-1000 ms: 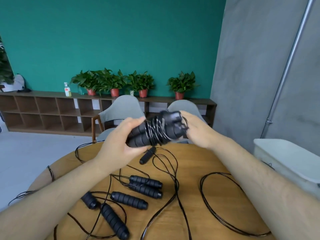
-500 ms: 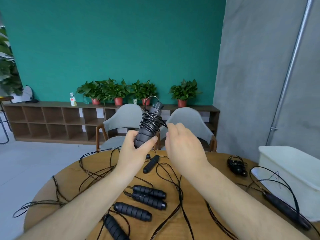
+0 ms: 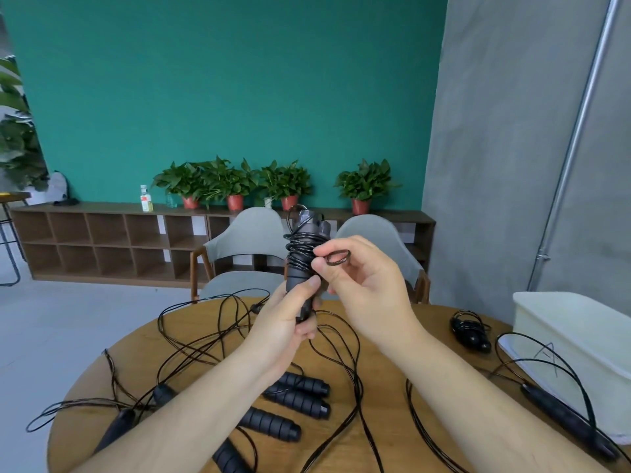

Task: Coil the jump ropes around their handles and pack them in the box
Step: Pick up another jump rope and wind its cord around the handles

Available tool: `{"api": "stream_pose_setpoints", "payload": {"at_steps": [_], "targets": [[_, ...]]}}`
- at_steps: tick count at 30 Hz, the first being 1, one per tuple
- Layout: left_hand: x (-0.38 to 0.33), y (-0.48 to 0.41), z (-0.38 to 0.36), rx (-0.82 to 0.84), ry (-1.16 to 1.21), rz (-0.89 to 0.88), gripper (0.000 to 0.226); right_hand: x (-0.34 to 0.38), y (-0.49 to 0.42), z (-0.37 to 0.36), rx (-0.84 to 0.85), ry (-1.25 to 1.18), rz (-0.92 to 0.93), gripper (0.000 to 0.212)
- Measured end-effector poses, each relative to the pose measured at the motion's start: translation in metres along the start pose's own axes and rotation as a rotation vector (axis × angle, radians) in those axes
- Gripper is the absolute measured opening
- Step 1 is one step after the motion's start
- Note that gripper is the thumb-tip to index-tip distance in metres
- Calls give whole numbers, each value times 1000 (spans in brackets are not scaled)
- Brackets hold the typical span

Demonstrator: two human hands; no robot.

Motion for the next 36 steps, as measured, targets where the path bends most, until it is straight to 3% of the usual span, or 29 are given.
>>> {"api": "stream_pose_setpoints", "payload": {"at_steps": [3, 7, 14, 17, 20, 28, 36], "targets": [[2, 2, 0, 21, 36, 28, 42, 4, -4, 3, -15, 185, 138, 17], [0, 3, 5, 49, 65, 33, 38, 4, -6, 9, -27, 395, 129, 31], [-4, 6, 8, 59, 43, -4, 45, -6, -11, 8, 134, 234, -259, 37], [-3, 6, 7, 27, 39, -6, 44, 5, -10, 3, 202, 271, -127, 47], [-6, 6, 7, -25, 36, -29, 38, 13, -11, 1, 181, 232, -32, 33], [-5, 14, 13, -241, -380, -59, 73, -3, -14, 9, 21, 105, -173, 15], [-7, 19, 10, -359, -410, -72, 62, -5, -11, 1, 134, 166, -161, 28]]}}
Point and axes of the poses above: each hand's wrist, its own y-axis away from the middle knuckle, its own z-axis out of the back of the hand, x = y × z, the point moved 5 cm from there along -y, towards the middle knuckle, and after that the axes turned 5 degrees about -y, right-handed, at the moved point
